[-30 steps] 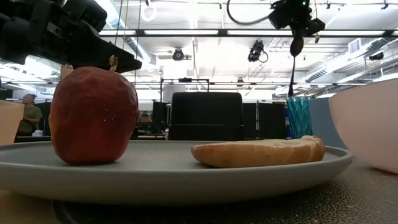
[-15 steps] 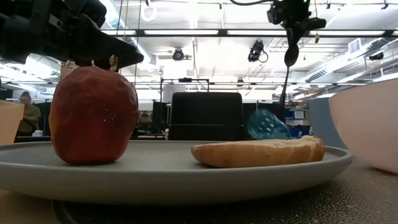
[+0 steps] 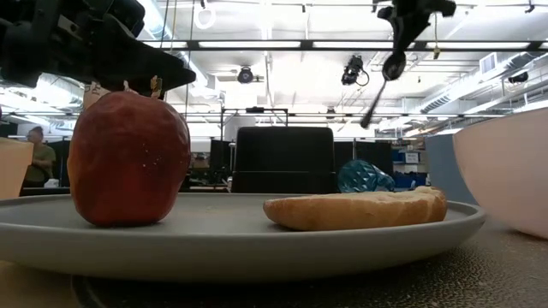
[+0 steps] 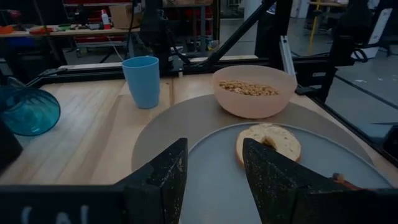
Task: Arrange a breakfast setting
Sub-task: Put the spoon on the gray placemat to the right side of the blue plate
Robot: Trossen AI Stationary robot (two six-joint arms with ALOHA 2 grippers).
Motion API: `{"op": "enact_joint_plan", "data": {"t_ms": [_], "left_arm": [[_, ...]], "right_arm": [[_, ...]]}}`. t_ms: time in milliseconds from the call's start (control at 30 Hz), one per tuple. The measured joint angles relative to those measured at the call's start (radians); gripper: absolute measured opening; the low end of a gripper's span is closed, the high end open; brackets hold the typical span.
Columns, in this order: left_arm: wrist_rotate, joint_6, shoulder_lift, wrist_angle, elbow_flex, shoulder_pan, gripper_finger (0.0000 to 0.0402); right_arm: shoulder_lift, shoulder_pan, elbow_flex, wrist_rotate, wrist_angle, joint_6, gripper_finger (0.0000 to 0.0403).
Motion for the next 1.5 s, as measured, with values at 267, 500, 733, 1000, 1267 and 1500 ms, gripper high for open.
{"op": "enact_joint_plan", "data": {"t_ms": [267, 500, 733, 1000, 1267, 1500], "left_arm": [[0.002, 0.0, 0.0, 0.005, 0.0, 0.0, 0.0162], [0.003, -0.008, 0.0, 0.001, 0.0, 0.0, 0.0162], [0.003, -0.004, 0.0, -0.001, 0.0, 0.0, 0.0162], [0.003, -0.004, 0.0, -0.002, 0.0, 0.0, 0.0162], [0.003, -0.004, 0.0, -0.007, 0.0, 0.0, 0.0162], [0.003, -0.003, 0.0, -0.036, 0.0, 0.0, 0.0162]], "right_arm": [[0.019, 0.073, -0.059, -0.356, 0.082, 0.104, 0.0012], [0.085, 0.151, -0.135, -0.407, 0.082, 0.106, 0.0012], [0.187, 0.226, -0.138, -0.454, 0.084, 0.111, 0.0012], [0.304, 0.274, -0.138, -0.575, 0.11, 0.096, 0.0012], [0.405, 0.321, -0.138, -0.726, 0.224, 0.031, 0.0012], [0.496, 0.385, -0.138, -0.717, 0.241, -0.06, 0.0012]]}}
